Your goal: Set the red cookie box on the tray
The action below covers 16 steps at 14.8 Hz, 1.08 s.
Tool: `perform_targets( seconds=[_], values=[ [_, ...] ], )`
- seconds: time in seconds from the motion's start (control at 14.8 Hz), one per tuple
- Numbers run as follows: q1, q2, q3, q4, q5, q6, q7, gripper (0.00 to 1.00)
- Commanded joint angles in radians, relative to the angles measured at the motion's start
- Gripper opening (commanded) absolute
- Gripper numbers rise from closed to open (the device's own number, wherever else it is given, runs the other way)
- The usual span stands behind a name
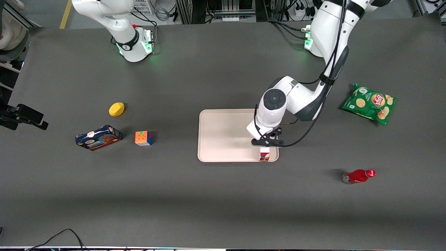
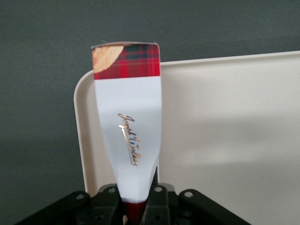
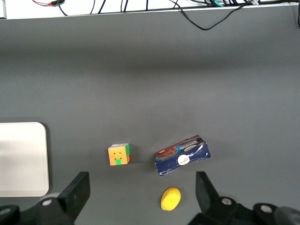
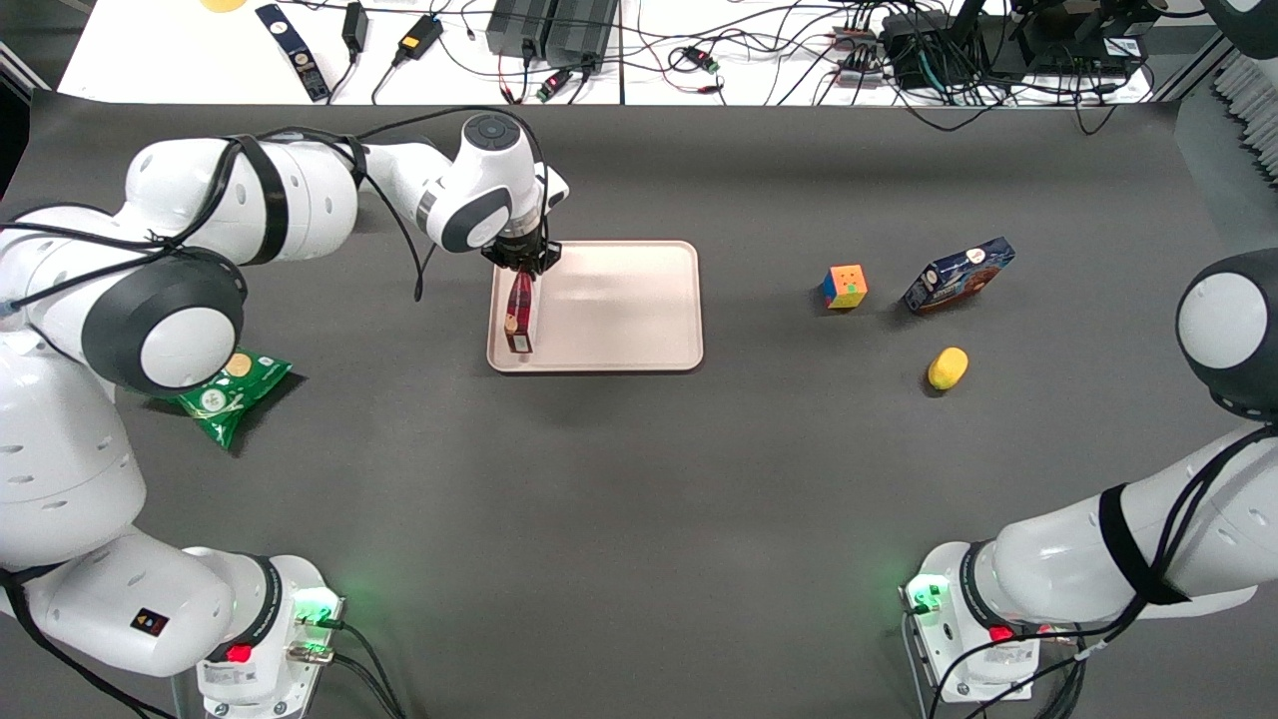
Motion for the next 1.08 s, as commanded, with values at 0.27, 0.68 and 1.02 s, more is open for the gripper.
perform_targets(
  seconds=[0.27,0.68,1.02],
  values=[
    [-0.005,-0.016,0.006,-0.012,0.007,0.016,-0.027,1.0],
    [0.046,-0.122,0.021,0.022,-0.063,-0.045,-0.011,1.0],
    [0.118,-0.242,0.072,0.147,-0.071,-0.26,0.066,1.0]
  ],
)
